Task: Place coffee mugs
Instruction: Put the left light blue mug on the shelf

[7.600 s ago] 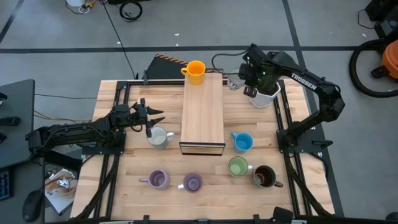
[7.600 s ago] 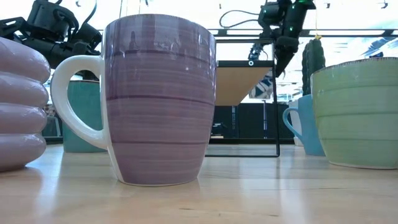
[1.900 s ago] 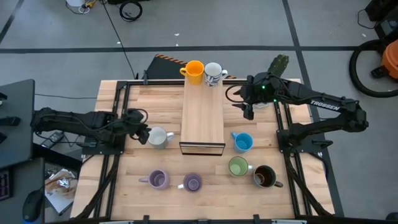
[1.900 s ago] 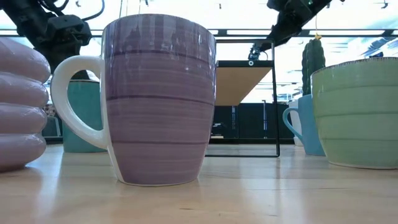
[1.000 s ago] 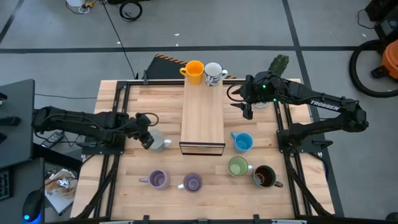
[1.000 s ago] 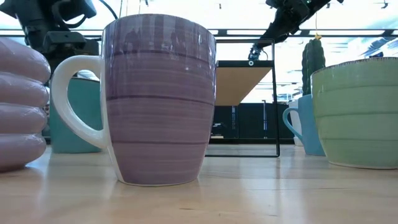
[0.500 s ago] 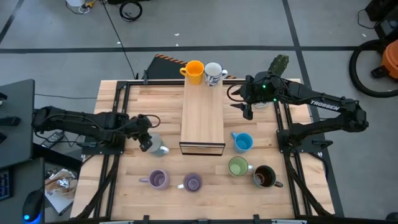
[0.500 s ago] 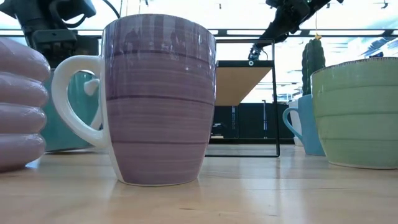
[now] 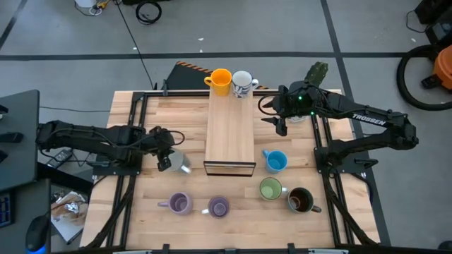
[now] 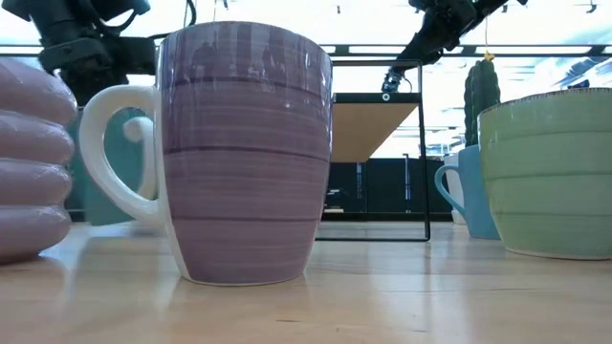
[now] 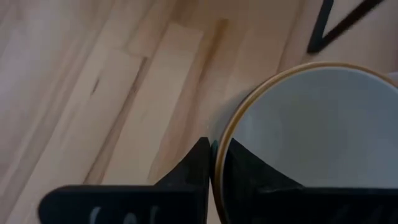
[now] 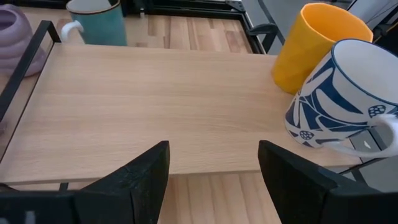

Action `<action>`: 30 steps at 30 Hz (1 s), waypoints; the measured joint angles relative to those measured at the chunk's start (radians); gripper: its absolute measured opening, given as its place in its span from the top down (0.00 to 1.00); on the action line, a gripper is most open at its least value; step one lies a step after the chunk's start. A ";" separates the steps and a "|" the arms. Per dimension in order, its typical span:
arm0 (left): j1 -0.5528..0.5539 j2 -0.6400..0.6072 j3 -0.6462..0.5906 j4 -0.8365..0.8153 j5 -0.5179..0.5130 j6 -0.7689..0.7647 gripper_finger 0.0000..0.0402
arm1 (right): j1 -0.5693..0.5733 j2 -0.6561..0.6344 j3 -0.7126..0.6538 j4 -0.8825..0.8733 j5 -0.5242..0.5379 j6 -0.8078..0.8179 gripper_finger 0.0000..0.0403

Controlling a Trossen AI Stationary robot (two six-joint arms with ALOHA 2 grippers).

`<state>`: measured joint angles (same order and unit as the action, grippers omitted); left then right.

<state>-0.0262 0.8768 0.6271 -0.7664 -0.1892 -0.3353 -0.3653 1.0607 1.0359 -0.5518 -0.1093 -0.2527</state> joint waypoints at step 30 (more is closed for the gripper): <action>0.303 0.319 0.269 -0.157 0.061 0.789 0.91 | 0.021 0.000 0.000 0.008 -0.029 -0.015 0.38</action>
<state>0.2767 1.1957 0.8964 -0.9236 -0.1281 0.4532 -0.3444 1.0607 1.0359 -0.5435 -0.1383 -0.2680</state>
